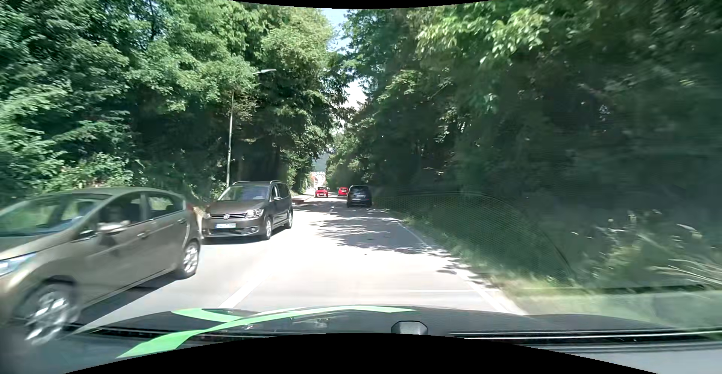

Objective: Follow the waypoints while adhering to traffic rules and regulations

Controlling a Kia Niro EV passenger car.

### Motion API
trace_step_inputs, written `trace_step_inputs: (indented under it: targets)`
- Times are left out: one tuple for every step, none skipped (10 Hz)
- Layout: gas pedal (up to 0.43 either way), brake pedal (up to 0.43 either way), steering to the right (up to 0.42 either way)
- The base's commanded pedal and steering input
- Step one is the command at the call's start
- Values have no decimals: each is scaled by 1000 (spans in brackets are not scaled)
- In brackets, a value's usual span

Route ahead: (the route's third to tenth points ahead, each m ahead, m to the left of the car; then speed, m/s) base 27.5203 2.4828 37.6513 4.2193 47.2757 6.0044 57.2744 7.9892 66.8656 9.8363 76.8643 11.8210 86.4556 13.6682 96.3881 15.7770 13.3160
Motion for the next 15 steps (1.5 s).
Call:
trace_step_inputs:
  targets:
    - [98,0,-37]
    - [98,0,-36]
    - [98,0,-35]
    - [110,0,-33]
    - [47,0,-31]
    - [0,0,-26]
    - [0,0,-23]
    - [0,0,-23]
    - [0,0,-23]
    - [0,37,-21]
    - [0,91,-20]
    - [0,152,-19]
    - [0,152,-16]
    - [0,146,-12]
    - [0,146,-8]
